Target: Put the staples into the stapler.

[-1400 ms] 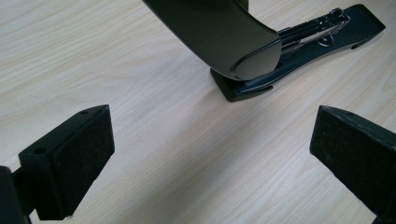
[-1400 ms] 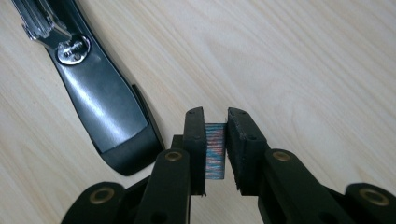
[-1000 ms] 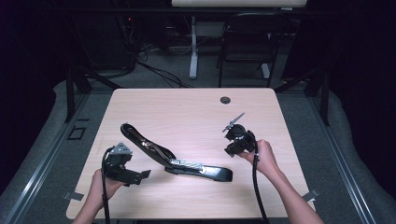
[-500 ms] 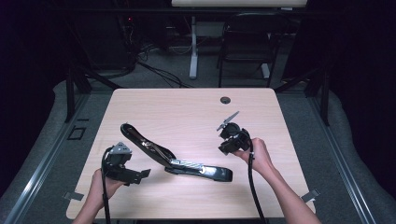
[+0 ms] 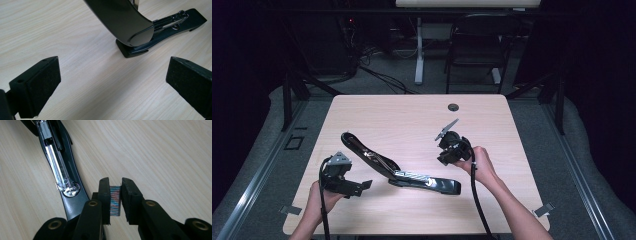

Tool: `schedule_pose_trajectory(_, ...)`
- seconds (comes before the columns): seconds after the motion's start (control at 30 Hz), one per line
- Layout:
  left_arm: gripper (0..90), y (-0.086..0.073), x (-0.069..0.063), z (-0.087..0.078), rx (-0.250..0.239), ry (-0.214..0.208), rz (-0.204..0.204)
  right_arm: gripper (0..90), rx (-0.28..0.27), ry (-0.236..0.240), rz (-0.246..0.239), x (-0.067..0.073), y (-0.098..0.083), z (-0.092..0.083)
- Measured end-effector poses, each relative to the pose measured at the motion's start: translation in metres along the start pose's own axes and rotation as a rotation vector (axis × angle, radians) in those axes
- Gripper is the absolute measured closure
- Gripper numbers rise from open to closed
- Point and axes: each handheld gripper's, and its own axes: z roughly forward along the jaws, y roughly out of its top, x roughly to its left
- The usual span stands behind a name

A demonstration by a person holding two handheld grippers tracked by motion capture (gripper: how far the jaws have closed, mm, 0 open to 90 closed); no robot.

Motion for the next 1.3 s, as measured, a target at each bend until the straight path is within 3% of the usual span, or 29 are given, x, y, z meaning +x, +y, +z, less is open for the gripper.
schedule_pose_trajectory(0.07, 0.0, 0.000, 0.000, 0.000, 0.001, 0.002, 0.001, 78.5, -0.013, 0.004, 0.010, 0.001, 0.000, 0.001)
schedule_pose_trajectory(0.73, 0.0, 0.000, 0.000, 0.003, 0.008, -0.011, 0.001, 78.5, -0.011, 0.036, -0.056, 0.013, 0.014, 0.006)
schedule_pose_trajectory(1.3, 0.0, 0.000, 0.000, 0.004, 0.014, -0.010, 0.010, 78.5, -0.034, 0.091, -0.095, 0.024, 0.022, 0.012)
